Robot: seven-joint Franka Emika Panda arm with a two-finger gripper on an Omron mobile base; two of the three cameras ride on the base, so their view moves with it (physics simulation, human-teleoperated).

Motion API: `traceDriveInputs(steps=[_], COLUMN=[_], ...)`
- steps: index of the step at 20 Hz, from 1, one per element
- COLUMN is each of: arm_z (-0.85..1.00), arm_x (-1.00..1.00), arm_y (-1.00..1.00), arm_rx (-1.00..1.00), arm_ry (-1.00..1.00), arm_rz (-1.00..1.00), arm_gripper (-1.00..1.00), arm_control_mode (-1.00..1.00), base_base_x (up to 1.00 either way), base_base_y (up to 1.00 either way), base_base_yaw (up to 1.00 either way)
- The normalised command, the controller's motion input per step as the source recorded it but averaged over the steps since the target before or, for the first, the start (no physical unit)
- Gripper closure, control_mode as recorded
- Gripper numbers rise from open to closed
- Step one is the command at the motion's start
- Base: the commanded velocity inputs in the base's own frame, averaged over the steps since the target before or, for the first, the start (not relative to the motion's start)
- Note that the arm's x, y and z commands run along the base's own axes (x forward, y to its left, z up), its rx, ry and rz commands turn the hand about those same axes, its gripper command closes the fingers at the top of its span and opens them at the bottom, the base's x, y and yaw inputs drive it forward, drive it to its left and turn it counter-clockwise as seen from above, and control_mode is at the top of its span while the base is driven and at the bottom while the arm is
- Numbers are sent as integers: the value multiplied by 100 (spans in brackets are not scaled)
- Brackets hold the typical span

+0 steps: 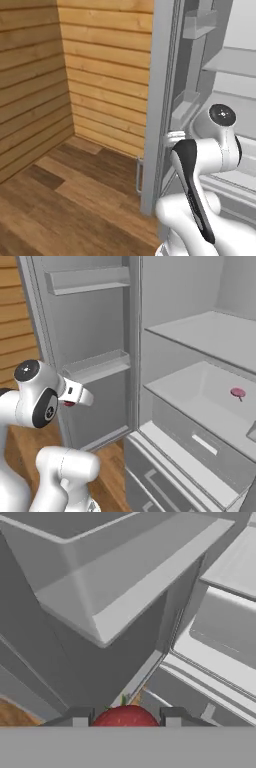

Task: Take the strawberry from the fridge and place it on top of the pancake, located on the dining counter.

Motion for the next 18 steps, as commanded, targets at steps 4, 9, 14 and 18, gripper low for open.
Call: traceDriveInputs(steps=[4,9,14,18], arm_z=[0,0,0,0], arm_x=[0,0,0,0], arm_y=[0,0,0,0], arm_rx=[0,0,0,0], arm_ry=[0,0,0,0], arm_rz=[0,0,0,0], arm_gripper=[100,100,100,100], arm_control_mode=[100,100,100,100], base_base_x=[-100,-100,-100,-96], base_base_y=[40,52,69,98], base_base_yaw=[45,45,43,40])
